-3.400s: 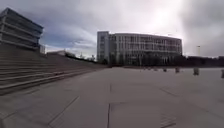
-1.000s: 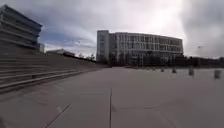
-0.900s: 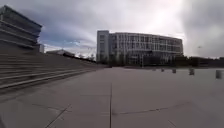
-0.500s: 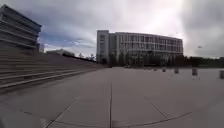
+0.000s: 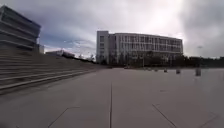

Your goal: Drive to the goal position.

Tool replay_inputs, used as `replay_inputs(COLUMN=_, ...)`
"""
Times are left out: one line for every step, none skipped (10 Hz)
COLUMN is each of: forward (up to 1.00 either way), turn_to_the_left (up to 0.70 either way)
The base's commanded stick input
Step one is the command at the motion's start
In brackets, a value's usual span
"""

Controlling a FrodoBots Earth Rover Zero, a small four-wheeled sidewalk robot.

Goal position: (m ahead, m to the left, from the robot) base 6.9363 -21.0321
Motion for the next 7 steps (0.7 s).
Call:
replay_inputs(forward=0.7, turn_to_the_left=0.0)
replay_inputs(forward=0.7, turn_to_the_left=0.0)
replay_inputs(forward=0.7, turn_to_the_left=0.0)
replay_inputs(forward=0.7, turn_to_the_left=0.0)
replay_inputs(forward=0.7, turn_to_the_left=0.0)
replay_inputs(forward=0.7, turn_to_the_left=0.0)
replay_inputs(forward=0.7, turn_to_the_left=0.0)
